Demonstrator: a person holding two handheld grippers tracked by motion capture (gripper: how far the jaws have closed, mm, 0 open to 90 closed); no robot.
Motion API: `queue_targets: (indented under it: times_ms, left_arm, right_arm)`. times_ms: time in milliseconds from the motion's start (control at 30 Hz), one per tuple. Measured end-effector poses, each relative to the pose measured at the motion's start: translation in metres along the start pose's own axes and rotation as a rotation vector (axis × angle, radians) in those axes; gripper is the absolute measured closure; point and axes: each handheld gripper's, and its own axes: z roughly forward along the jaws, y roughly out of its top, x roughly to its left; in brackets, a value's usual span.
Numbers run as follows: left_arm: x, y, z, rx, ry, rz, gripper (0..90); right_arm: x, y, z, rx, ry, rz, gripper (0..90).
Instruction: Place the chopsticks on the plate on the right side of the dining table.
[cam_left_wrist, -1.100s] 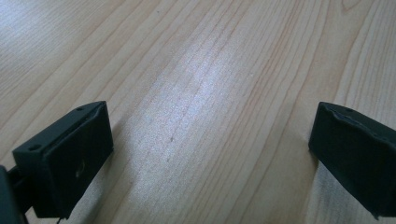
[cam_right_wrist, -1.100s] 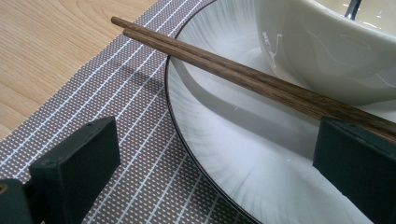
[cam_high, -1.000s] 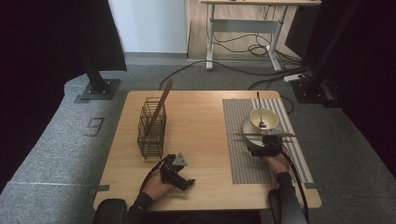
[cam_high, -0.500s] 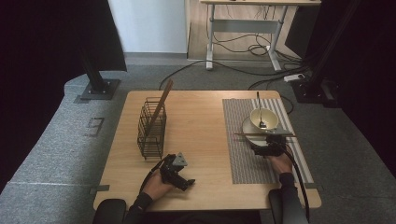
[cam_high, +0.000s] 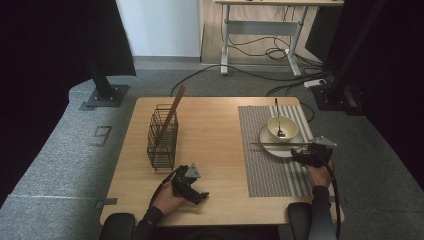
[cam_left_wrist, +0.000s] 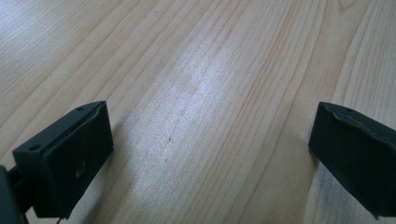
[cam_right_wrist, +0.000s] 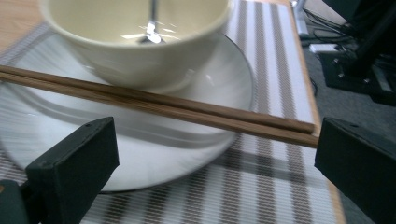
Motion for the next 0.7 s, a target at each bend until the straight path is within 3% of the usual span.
queue_targets:
  times_ms: [300, 533, 700]
  left_arm:
    - [0.0, 0.0, 0.0, 0.0, 0.0, 0.0, 0.0]
    - [0.0, 0.0, 0.0, 0.0, 0.0, 0.0, 0.0]
    - [0.0, 0.0, 0.0, 0.002, 0.0, 0.003, 0.0]
  right_arm:
    - [-0.013, -0.008, 0.009, -0.001, -0.006, 0.022, 0.0]
    - [-0.029, -0.014, 0.014, -0.012, 0.009, 0.09, 0.0]
    - [-0.031, -0.014, 0.018, -0.006, 0.031, 0.103, 0.0]
